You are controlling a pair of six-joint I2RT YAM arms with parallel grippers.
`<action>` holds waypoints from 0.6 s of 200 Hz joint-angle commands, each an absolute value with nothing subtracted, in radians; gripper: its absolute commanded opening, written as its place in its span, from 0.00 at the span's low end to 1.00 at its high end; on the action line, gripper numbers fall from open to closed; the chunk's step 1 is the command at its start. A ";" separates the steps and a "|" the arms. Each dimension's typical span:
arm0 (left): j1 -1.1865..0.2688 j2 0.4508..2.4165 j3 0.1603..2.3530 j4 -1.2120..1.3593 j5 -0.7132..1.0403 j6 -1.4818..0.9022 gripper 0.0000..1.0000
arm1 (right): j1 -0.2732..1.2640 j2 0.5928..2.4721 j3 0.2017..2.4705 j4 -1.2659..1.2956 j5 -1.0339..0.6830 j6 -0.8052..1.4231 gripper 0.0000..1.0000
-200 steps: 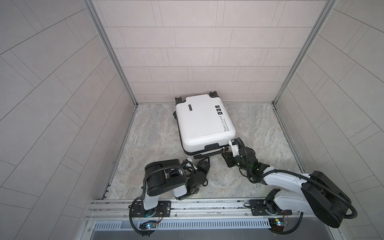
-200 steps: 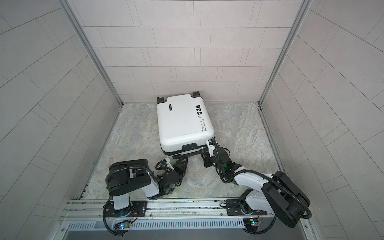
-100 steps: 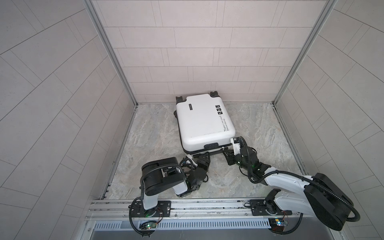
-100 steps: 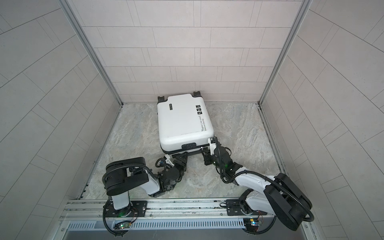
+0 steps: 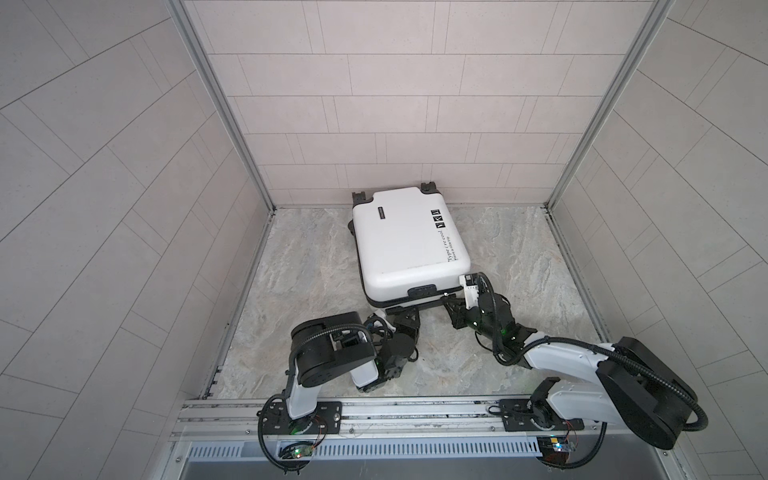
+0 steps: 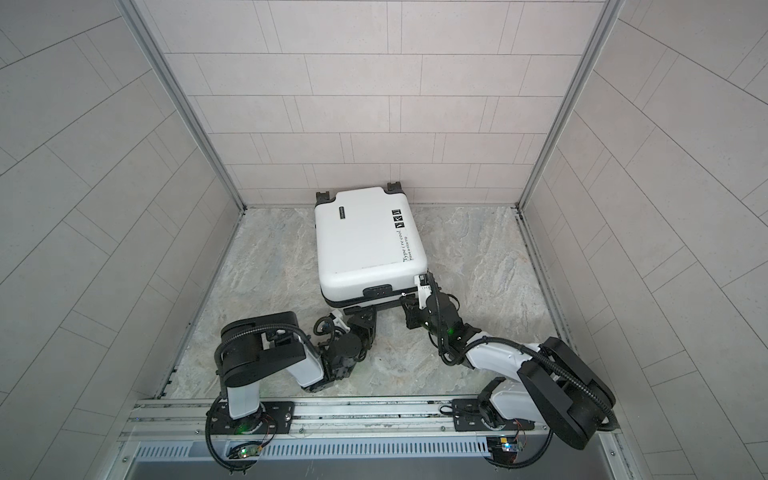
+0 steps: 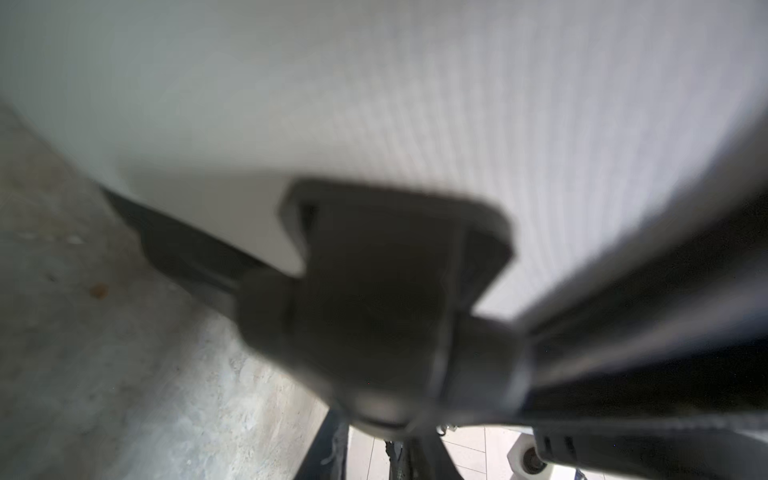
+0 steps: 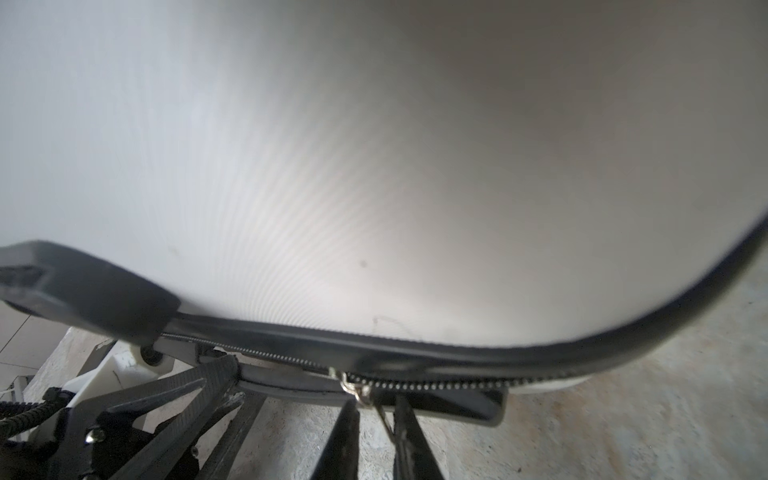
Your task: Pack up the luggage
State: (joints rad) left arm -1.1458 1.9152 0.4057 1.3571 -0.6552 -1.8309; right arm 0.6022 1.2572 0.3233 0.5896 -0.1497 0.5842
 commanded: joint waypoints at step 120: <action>-1.142 1.920 0.373 1.341 -0.672 -1.872 0.10 | 0.603 1.295 0.364 0.617 -0.075 0.613 0.00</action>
State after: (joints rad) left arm -1.1347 1.9152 0.4046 1.3571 -0.6479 -1.8561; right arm 0.6041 1.3380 0.3691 0.6479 -0.1295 0.6216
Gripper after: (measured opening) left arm 0.197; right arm 0.044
